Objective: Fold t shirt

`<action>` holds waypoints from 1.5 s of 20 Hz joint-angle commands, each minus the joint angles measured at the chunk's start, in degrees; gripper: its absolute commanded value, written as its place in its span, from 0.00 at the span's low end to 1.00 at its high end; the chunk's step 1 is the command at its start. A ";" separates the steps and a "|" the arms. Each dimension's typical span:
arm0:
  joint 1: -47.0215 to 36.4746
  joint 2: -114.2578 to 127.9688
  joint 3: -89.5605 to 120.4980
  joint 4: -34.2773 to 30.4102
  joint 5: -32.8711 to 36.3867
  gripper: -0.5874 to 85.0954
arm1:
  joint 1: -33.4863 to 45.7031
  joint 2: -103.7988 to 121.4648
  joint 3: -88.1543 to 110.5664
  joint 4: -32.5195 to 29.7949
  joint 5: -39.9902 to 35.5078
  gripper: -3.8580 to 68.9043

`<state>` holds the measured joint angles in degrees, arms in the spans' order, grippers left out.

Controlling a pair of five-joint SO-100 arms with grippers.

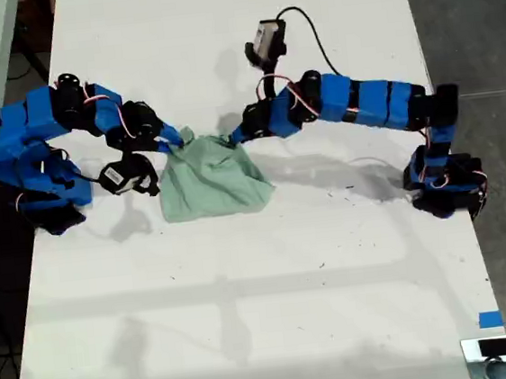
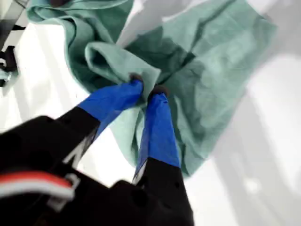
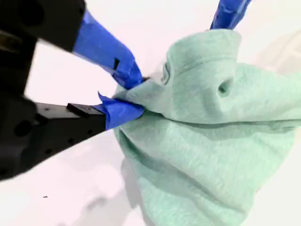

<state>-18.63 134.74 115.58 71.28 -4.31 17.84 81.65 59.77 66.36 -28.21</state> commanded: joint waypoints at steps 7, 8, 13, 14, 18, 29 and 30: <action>-9.40 -1.14 -7.65 8.09 4.75 0.31 | 12.83 27.86 15.47 6.15 -3.16 0.41; -9.84 -0.70 -10.46 10.90 4.92 0.26 | 13.36 31.64 16.61 7.91 -3.60 0.38; 1.23 17.49 -16.00 18.28 -1.76 0.00 | 8.53 67.59 31.73 17.14 -1.32 0.08; 5.80 22.24 -13.62 17.49 -2.99 0.00 | 5.45 73.48 34.63 18.90 0.26 0.08; 25.66 37.62 15.91 -2.29 -6.42 0.00 | -8.53 90.70 59.06 16.61 9.14 0.08; 34.54 71.10 69.43 -11.51 -1.23 0.01 | -20.74 119.27 112.41 17.23 16.79 0.23; 31.38 71.37 69.26 -11.43 5.98 0.01 | -20.48 119.27 113.82 16.96 16.44 0.31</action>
<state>16.61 205.40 183.78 60.03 -6.15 -2.20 201.18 172.18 84.46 -11.25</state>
